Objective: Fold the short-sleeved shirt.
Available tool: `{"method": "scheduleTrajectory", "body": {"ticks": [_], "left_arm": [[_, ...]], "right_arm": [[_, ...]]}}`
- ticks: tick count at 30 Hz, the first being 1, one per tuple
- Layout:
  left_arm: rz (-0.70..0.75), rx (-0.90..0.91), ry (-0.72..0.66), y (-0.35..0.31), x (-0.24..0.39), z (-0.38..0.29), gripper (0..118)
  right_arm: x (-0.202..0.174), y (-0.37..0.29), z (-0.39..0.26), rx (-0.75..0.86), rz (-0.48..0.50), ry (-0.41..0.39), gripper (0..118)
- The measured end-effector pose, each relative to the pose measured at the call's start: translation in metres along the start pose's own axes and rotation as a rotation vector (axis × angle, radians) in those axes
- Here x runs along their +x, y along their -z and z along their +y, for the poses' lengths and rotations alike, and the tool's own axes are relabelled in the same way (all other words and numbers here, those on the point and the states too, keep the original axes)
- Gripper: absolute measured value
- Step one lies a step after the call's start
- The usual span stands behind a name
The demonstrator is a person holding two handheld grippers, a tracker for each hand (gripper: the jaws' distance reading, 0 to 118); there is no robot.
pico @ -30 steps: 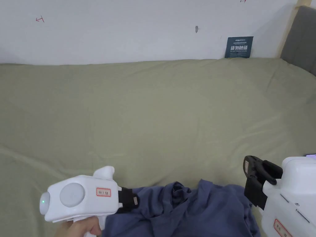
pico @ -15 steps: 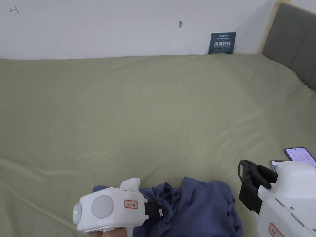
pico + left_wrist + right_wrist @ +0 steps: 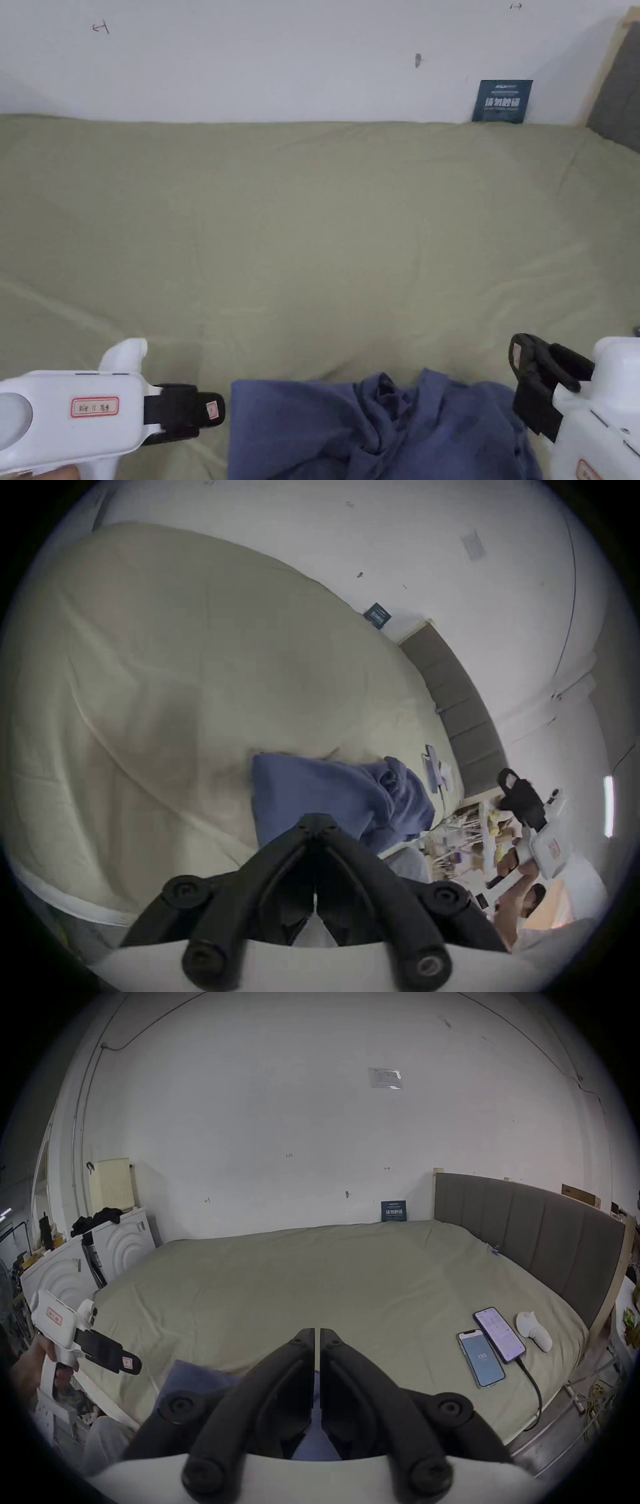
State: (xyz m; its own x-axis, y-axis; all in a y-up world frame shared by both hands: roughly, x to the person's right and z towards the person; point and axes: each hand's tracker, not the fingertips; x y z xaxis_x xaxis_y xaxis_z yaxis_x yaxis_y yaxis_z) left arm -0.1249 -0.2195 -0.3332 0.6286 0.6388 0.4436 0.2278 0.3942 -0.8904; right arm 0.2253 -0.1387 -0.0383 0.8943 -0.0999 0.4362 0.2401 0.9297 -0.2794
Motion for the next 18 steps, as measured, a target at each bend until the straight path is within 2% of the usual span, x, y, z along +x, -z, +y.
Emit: {"method": "scheduleTrajectory", "body": {"ticks": [1, 2, 4, 5, 6, 7, 9, 11, 14, 16, 17, 18], "left_arm": [[-0.059, -0.010, -0.036, 0.005, -0.005, -0.002, 2], [-0.097, -0.018, -0.061, 0.009, -0.010, -0.003, 29], [-0.195, -0.026, -0.070, 0.024, -0.019, -0.008, 112], [-0.218, -0.045, -0.061, 0.033, -0.017, -0.012, 114], [-0.250, -0.016, -0.070, 0.032, -0.019, -0.007, 114], [-0.202, -0.033, -0.104, 0.038, -0.022, -0.004, 114], [-0.222, -0.090, -0.157, 0.056, -0.022, -0.006, 114], [-0.278, -0.096, -0.165, 0.073, -0.022, -0.005, 114], [-0.263, -0.133, -0.174, 0.112, -0.049, 0.002, 113], [-0.376, -0.136, -0.201, 0.125, -0.050, 0.001, 108], [-0.393, -0.141, -0.218, 0.125, -0.038, -0.001, 74], [-0.375, -0.144, -0.212, 0.127, -0.036, -0.002, 10]], "right_arm": [[-0.003, 0.000, 0.000, -0.002, 0.000, -0.004, 6], [-0.005, 0.000, 0.001, -0.004, 0.002, -0.007, 6], [-0.009, 0.000, 0.001, -0.007, 0.006, -0.017, 6], [-0.010, 0.001, 0.001, -0.009, 0.005, -0.021, 6], [-0.011, 0.001, 0.002, -0.013, 0.005, -0.024, 6], [-0.011, 0.001, 0.002, -0.016, 0.005, -0.026, 6], [-0.012, 0.002, 0.002, -0.018, 0.001, -0.031, 6], [-0.011, 0.004, 0.002, -0.024, -0.003, -0.037, 6], [-0.010, 0.006, 0.001, -0.034, -0.008, -0.038, 6], [-0.008, 0.006, 0.000, -0.037, -0.012, -0.039, 6], [-0.007, 0.007, 0.000, -0.042, -0.017, -0.040, 6], [-0.005, 0.006, 0.000, -0.043, -0.018, -0.040, 6]]}}
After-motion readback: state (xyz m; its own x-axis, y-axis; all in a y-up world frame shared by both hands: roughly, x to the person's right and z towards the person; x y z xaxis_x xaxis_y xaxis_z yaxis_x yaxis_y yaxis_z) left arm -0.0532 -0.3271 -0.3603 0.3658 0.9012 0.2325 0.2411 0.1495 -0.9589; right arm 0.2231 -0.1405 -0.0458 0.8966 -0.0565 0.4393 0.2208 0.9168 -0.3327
